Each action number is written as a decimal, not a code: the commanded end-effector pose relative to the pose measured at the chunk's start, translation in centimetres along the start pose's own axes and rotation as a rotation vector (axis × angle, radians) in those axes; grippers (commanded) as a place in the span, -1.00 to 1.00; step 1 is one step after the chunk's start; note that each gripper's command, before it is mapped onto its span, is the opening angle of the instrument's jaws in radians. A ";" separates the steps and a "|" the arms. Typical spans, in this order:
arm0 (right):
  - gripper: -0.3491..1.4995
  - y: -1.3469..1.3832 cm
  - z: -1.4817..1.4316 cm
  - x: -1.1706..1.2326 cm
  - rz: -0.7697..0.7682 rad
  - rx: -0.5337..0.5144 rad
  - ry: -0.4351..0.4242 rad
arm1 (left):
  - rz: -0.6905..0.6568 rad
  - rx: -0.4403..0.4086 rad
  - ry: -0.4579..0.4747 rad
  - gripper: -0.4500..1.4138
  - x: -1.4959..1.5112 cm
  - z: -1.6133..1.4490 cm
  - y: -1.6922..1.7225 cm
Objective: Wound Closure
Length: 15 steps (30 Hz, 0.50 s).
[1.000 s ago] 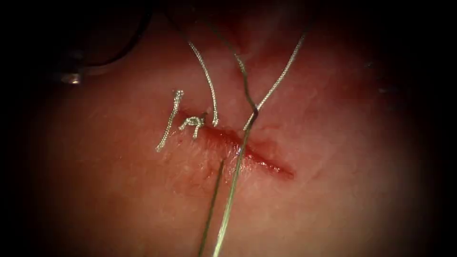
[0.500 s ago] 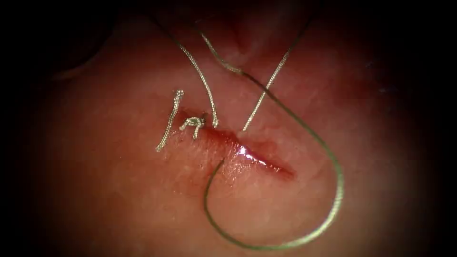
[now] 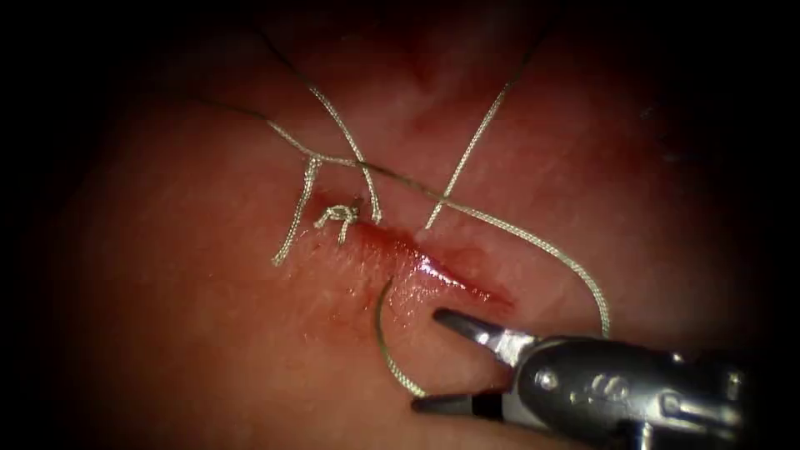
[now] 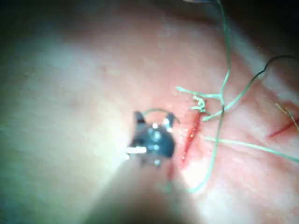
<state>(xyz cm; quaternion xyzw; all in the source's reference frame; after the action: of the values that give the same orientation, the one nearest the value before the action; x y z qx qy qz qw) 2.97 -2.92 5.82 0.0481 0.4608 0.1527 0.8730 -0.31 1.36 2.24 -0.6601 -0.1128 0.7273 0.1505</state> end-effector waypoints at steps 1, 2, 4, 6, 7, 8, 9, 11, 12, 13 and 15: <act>0.74 -0.03 0.17 0.00 -0.001 -0.003 0.002 | -0.001 0.003 0.003 -1.00 -0.06 0.05 0.00; 0.74 -0.04 0.21 0.01 -0.002 -0.004 -0.005 | -0.001 0.005 0.002 -1.00 -0.05 0.06 0.02; 0.74 -0.06 0.28 0.04 -0.007 -0.004 -0.023 | -0.002 0.014 0.002 -1.00 -0.04 0.10 0.05; 0.71 -0.16 0.42 0.06 0.105 -0.004 -0.119 | -0.001 0.002 0.009 -1.00 -0.01 0.17 0.11; 0.71 -0.18 0.45 0.05 0.144 -0.007 -0.150 | -0.001 0.001 0.010 -1.00 0.00 0.19 0.13; 0.71 -0.18 0.45 0.05 0.144 -0.007 -0.150 | -0.001 0.001 0.010 -1.00 0.00 0.19 0.13; 0.71 -0.21 0.48 0.05 0.184 -0.010 -0.177 | -0.001 -0.003 0.012 -1.00 0.01 0.21 0.14; 0.69 -0.24 0.55 0.04 0.368 -0.012 -0.329 | -0.001 -0.011 0.016 -1.00 0.03 0.27 0.18; 0.69 -0.23 0.57 0.04 0.402 -0.017 -0.344 | -0.001 -0.010 0.016 -1.00 0.04 0.28 0.19; 0.69 -0.23 0.58 0.05 0.438 -0.024 -0.347 | 0.000 -0.012 0.018 -1.00 0.04 0.29 0.19; 0.67 -0.21 0.65 0.06 0.528 -0.045 -0.353 | 0.000 -0.015 0.019 -1.00 0.04 0.31 0.20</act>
<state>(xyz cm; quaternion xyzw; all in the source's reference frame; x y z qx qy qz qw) 3.49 -3.06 6.06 0.1732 0.2660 0.3793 0.8691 -0.60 1.22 2.08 -0.6677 -0.1166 0.7204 0.1469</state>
